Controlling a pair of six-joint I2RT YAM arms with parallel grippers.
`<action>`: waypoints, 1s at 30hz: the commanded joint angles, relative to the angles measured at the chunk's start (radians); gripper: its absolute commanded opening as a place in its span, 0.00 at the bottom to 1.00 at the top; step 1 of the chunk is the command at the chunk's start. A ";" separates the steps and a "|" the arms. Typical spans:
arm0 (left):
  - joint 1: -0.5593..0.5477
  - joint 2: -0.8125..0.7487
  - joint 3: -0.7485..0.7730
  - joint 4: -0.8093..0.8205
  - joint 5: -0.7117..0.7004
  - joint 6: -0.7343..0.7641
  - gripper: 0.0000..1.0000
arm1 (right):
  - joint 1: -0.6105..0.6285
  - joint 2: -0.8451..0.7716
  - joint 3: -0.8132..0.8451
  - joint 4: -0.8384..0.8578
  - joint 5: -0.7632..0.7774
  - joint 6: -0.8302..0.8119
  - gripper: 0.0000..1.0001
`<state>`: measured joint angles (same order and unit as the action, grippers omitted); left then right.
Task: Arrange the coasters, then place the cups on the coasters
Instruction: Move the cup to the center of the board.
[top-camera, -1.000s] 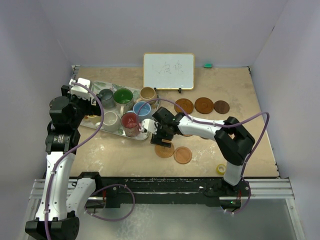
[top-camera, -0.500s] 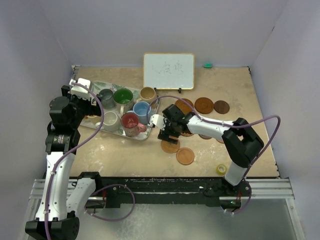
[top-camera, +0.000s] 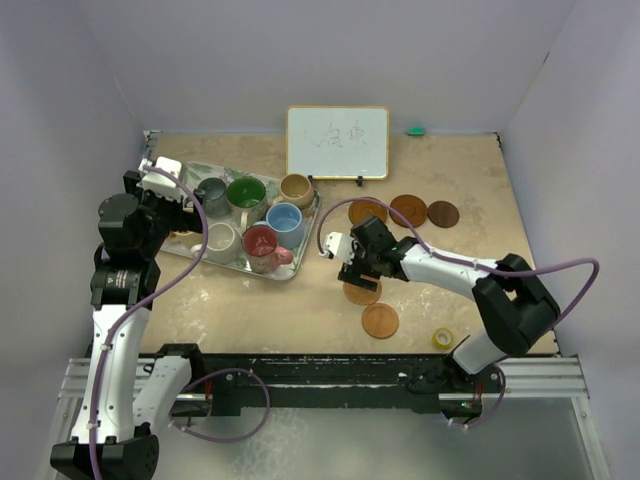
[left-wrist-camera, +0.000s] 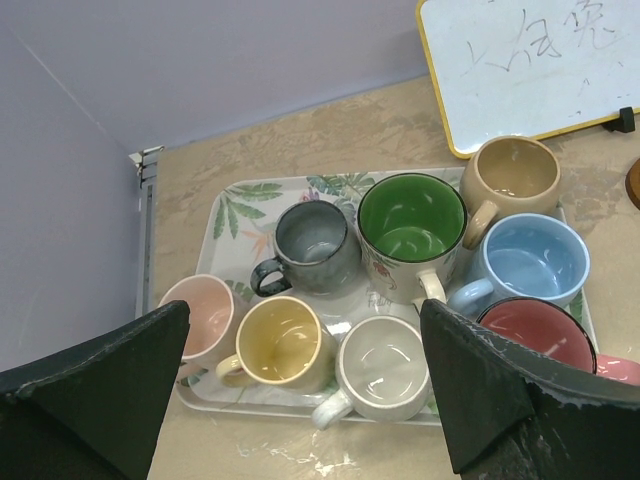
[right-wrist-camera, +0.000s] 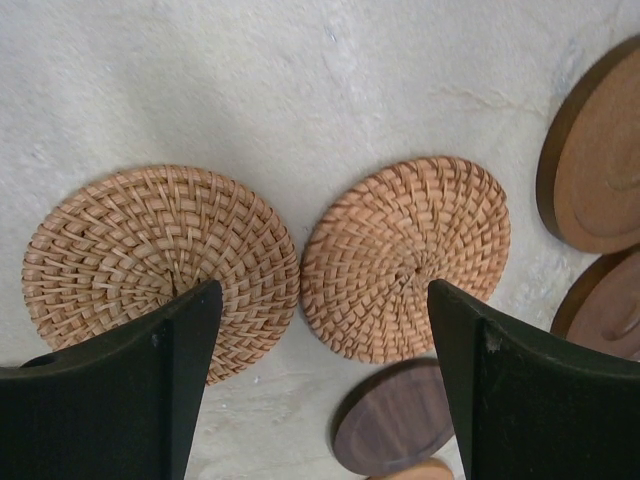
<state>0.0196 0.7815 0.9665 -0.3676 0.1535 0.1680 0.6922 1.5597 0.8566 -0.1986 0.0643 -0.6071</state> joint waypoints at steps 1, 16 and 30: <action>0.008 -0.020 -0.006 0.035 0.020 0.002 0.95 | -0.046 -0.034 -0.083 -0.085 0.098 -0.054 0.86; 0.008 -0.023 -0.009 0.039 0.024 0.003 0.95 | -0.237 -0.127 -0.158 -0.135 0.066 -0.155 0.86; 0.008 -0.027 -0.006 0.037 0.027 0.002 0.95 | -0.422 -0.017 -0.073 -0.097 0.067 -0.226 0.86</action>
<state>0.0196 0.7692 0.9665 -0.3676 0.1665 0.1680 0.3313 1.4750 0.7845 -0.2554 0.0311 -0.7635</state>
